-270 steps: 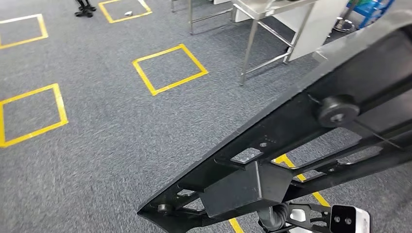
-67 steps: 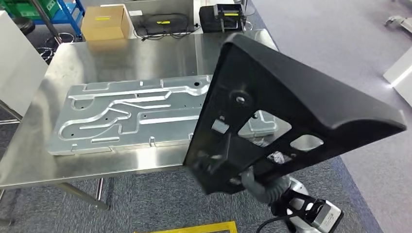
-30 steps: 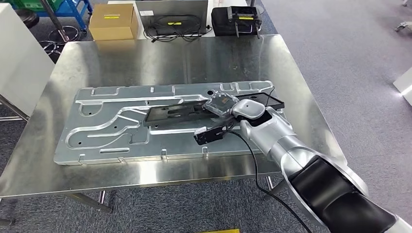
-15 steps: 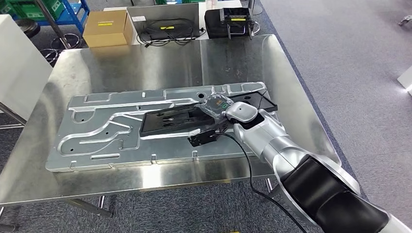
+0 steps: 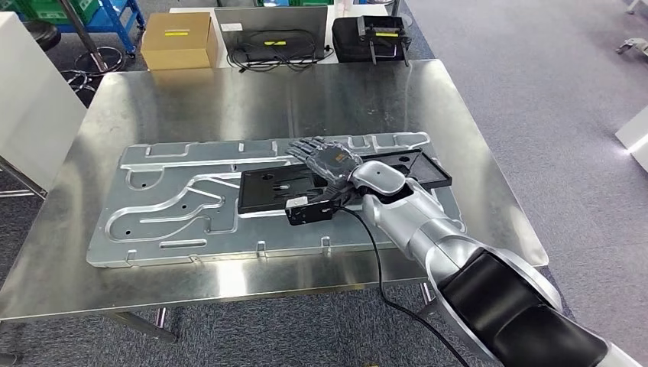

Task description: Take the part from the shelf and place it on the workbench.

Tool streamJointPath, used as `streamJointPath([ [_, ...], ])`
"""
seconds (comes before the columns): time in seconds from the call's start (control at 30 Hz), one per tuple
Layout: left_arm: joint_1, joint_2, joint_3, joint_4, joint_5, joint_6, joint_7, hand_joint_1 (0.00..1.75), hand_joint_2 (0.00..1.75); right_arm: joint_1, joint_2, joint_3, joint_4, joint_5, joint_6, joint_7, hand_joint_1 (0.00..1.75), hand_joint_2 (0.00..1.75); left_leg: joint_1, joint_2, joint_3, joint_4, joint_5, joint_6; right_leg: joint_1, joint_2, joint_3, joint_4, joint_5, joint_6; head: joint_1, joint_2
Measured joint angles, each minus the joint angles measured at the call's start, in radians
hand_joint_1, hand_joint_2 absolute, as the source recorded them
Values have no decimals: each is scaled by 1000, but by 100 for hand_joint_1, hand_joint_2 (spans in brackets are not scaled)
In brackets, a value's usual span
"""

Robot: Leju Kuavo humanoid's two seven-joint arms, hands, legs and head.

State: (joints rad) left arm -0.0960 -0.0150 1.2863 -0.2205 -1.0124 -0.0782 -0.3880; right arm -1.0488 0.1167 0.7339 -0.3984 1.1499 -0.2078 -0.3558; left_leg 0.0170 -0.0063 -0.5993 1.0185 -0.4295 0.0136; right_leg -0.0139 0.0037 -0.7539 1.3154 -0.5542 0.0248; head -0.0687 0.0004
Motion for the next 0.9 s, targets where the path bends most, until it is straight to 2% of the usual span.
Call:
streamJointPath([
  [0.03,0,0,0,0,0,0,0,0,0,4,0,-6,-4,-17,-8,-14,0,0,-1,-1,1,0,0,0,1,0,13,-30,25,-4,0,0],
  [0.1,0,-1,0,0,-2,1,1,0,0,9,0,-32,-28,-82,-39,-66,0,0,-5,-2,2,0,-1,-1,7,0,77,-169,94,-20,0,0],
  [0.17,0,-3,-1,1,-7,1,2,0,0,20,0,-71,-77,-184,-63,-140,0,0,-8,-1,1,1,-3,-7,15,-2,123,-273,128,-33,0,0],
  [0.23,-1,-4,-2,1,-10,1,6,0,0,48,-4,-114,-149,-308,-55,-218,0,0,-8,-1,1,-1,-4,-17,19,-3,131,-294,128,-37,0,0],
  [0.3,0,-3,-2,1,-11,1,8,0,0,88,-12,-155,-239,-436,-26,-277,0,0,-8,0,1,1,-10,-26,12,-4,139,-306,132,-44,0,0],
  [0.33,0,-3,-2,1,-10,1,9,0,0,109,-17,-178,-295,-507,-11,-299,0,0,-8,1,-7,23,-28,-30,8,-5,144,-313,135,-47,0,0],
  [0.37,0,-2,-1,1,-6,1,10,0,0,132,-24,-199,-352,-570,-4,-313,0,0,-7,1,-25,67,-55,-33,4,-7,148,-318,137,-50,0,0],
  [0.43,1,-3,1,1,11,0,11,0,0,195,-48,-241,-485,-668,-34,-324,0,0,-4,2,-86,203,-121,-39,4,-9,150,-319,135,-53,0,0],
  [0.47,2,-3,5,1,23,-2,10,0,0,233,-64,-261,-551,-688,-75,-322,0,0,-2,2,-112,257,-139,-42,4,-11,151,-319,134,-53,0,0],
  [0.5,5,-3,10,1,37,-5,8,0,0,276,-83,-287,-621,-695,-129,-317,0,0,-1,2,-123,278,-137,-45,4,-12,152,-318,132,-51,-1,0],
  [0.53,7,-4,17,1,50,-7,5,0,0,322,-104,-317,-690,-688,-186,-308,0,0,2,2,-113,257,-115,-47,3,-12,154,-317,130,-48,-1,0],
  [0.6,13,-5,32,1,70,-12,-3,0,0,420,-152,-392,-825,-658,-280,-284,0,0,8,1,-47,124,-44,-49,2,-13,160,-313,124,-38,0,0],
  [0.63,14,-7,38,1,76,-13,-8,0,0,473,-178,-436,-885,-644,-309,-277,0,0,8,0,-15,60,-21,-46,3,-14,162,-308,120,-32,0,0],
  [0.67,17,-10,44,1,80,-15,-12,0,0,531,-204,-484,-939,-631,-327,-278,0,0,7,-2,5,21,-11,-41,5,-15,162,-305,118,-25,0,0],
  [0.77,27,-17,58,1,86,-18,-20,0,0,726,-254,-655,-1071,-572,-366,-313,0,0,4,-6,12,6,-13,-20,7,-18,164,-304,116,-8,0,0],
  [0.8,29,-19,61,1,87,-17,-21,0,0,788,-260,-714,-1105,-539,-384,-319,0,0,4,-6,12,4,-10,-13,4,-16,163,-298,106,-2,0,0],
  [0.83,30,-21,64,1,87,-17,-22,0,0,846,-262,-769,-1134,-507,-401,-319,0,0,4,-5,11,1,-7,-4,2,-13,156,-278,83,3,0,0],
  [0.9,29,-23,68,1,84,-16,-24,0,0,947,-263,-865,-1183,-466,-426,-317,0,0,3,-3,3,-2,0,8,-1,-7,118,-177,5,10,0,0],
])
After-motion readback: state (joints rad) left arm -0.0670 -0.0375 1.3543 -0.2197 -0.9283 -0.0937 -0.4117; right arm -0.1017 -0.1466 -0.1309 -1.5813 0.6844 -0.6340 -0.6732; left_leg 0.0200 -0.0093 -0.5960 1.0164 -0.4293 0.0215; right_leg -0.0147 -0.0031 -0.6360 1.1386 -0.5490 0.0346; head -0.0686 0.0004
